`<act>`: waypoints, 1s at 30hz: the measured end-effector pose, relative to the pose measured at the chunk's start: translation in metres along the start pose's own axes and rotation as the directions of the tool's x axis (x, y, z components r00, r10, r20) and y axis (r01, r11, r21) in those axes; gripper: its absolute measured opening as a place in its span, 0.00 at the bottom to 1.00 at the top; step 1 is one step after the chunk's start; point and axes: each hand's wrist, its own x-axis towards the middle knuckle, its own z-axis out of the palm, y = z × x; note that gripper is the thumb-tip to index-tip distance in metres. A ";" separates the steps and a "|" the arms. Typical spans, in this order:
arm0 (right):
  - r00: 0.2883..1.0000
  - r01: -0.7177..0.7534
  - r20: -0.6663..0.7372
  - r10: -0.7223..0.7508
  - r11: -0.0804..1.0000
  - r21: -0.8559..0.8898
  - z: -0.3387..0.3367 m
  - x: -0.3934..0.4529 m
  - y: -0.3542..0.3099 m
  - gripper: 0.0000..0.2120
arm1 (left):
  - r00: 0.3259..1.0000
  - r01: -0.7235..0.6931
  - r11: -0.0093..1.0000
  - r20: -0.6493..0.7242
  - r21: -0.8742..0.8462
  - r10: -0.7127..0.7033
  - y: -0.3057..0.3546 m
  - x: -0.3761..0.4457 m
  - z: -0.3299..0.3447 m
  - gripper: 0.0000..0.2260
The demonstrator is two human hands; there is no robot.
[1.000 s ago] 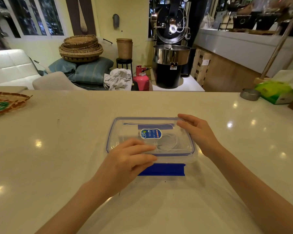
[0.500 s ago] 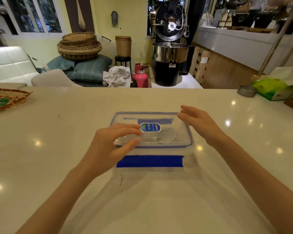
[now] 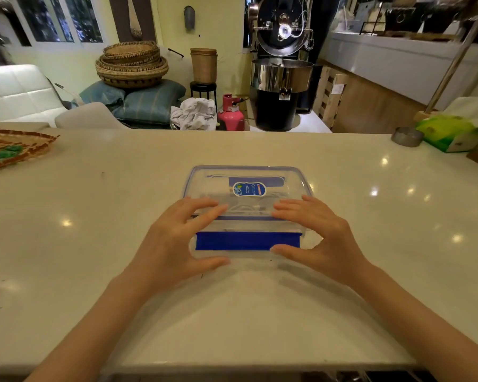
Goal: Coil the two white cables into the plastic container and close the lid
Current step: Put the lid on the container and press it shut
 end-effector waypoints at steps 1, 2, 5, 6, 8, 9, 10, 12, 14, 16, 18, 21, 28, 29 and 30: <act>1.000 0.017 0.001 -0.016 0.999 -0.027 0.001 -0.001 0.000 0.28 | 1.000 -0.016 0.997 0.016 0.076 0.015 0.001 -0.001 0.003 0.35; 1.000 0.029 0.009 -0.029 0.998 -0.051 0.002 -0.002 0.000 0.30 | 0.999 -0.028 0.990 0.027 0.140 0.024 0.001 -0.001 0.006 0.36; 0.997 0.081 0.032 -0.077 0.984 -0.159 0.006 -0.004 0.000 0.32 | 0.999 -0.048 0.973 0.016 0.224 0.046 -0.001 -0.001 0.011 0.37; 0.995 0.099 0.031 -0.094 0.974 -0.204 0.007 -0.004 0.001 0.32 | 0.999 -0.054 0.971 0.003 0.235 0.055 -0.002 0.000 0.013 0.36; 0.993 0.119 0.024 -0.116 0.959 -0.257 0.009 -0.004 0.003 0.29 | 0.997 -0.061 0.970 -0.028 0.234 0.070 -0.003 0.000 0.015 0.34; 0.993 0.114 0.020 -0.113 0.962 -0.247 0.008 -0.003 0.003 0.28 | 0.996 -0.061 0.974 -0.044 0.216 0.073 -0.004 -0.001 0.015 0.32; 0.995 0.100 0.019 -0.099 0.971 -0.217 0.008 -0.004 0.003 0.28 | 0.996 -0.060 0.981 -0.054 0.187 0.071 -0.004 -0.001 0.014 0.31; 0.997 0.070 0.029 -0.066 0.989 -0.129 0.004 -0.004 0.003 0.28 | 0.996 -0.061 0.993 -0.051 0.104 0.066 -0.004 -0.001 0.011 0.30; 0.998 0.045 0.035 -0.043 0.998 -0.045 0.001 -0.003 0.004 0.27 | 0.998 -0.042 0.999 -0.055 -0.019 0.040 -0.004 0.000 0.007 0.30; 1.000 0.024 0.015 -0.024 1.000 0.020 0.000 -0.002 0.005 0.25 | 0.996 0.020 0.987 -0.083 -0.160 -0.034 -0.002 0.004 0.003 0.28; 1.000 0.006 -0.016 -0.005 0.998 0.055 0.000 0.000 0.005 0.22 | 0.991 0.063 0.967 -0.103 -0.246 -0.091 -0.001 0.008 0.003 0.28; 0.998 -0.022 -0.053 0.026 0.996 0.086 0.003 0.002 0.005 0.19 | 0.986 0.064 0.958 -0.132 -0.280 -0.105 -0.001 0.009 0.006 0.27; 0.996 -0.006 -0.090 0.014 0.996 0.084 0.006 0.002 0.005 0.19 | 0.978 0.048 0.958 -0.181 -0.284 -0.102 -0.001 0.009 0.009 0.25; 0.995 -0.003 -0.102 0.012 0.997 0.080 0.007 0.002 0.005 0.18 | 0.976 0.045 0.956 -0.190 -0.289 -0.103 -0.001 0.009 0.009 0.25; 0.993 -0.002 -0.115 0.011 0.997 0.079 0.007 0.002 0.004 0.18 | 0.973 0.044 0.954 -0.203 -0.297 -0.108 -0.001 0.010 0.009 0.24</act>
